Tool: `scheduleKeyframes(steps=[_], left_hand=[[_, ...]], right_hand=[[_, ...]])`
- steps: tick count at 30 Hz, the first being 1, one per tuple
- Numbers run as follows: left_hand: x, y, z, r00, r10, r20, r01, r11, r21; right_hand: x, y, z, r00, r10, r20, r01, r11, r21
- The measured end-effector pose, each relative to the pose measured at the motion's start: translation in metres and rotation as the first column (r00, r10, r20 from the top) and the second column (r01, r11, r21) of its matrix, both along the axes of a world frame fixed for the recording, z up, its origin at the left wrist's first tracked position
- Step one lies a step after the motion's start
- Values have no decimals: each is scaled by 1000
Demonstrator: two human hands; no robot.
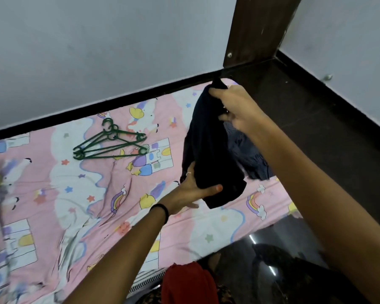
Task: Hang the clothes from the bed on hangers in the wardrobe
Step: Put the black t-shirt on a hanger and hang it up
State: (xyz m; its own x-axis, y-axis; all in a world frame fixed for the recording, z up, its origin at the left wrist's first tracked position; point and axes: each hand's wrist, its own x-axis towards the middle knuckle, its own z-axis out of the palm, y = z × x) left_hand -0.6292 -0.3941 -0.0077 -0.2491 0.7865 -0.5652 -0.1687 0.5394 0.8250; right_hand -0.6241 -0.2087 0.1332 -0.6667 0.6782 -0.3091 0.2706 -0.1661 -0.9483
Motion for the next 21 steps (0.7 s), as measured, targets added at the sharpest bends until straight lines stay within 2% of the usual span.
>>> scheduleKeyframes(steps=[3, 6, 9, 13, 15, 18, 21], left_hand=[[-6, 10, 23, 970, 237, -62, -228, 966, 123], [-17, 13, 39, 894, 432, -120, -390, 881, 267], [-35, 8, 50, 756, 557, -343, -465, 826, 318], [-99, -18, 74, 500, 529, -685, -424, 840, 338], [-145, -38, 98, 323, 491, -809, -385, 849, 362], [-208, -67, 136, 105, 406, -908, -340, 873, 351], [-245, -89, 165, 9, 370, -929, -385, 859, 339]], right_hand=[[-11, -12, 23, 993, -41, -109, 39, 999, -28], [-15, -18, 34, 984, -85, -158, 82, 996, -27], [-15, -19, 40, 981, -88, -175, 86, 996, -16], [-1, -6, 42, 991, -14, -130, 20, 999, 43], [10, 4, 40, 995, -9, -99, 17, 997, 82], [25, 15, 41, 989, -92, -114, 102, 992, 80], [34, 32, 46, 966, -217, -143, 225, 973, 45]])
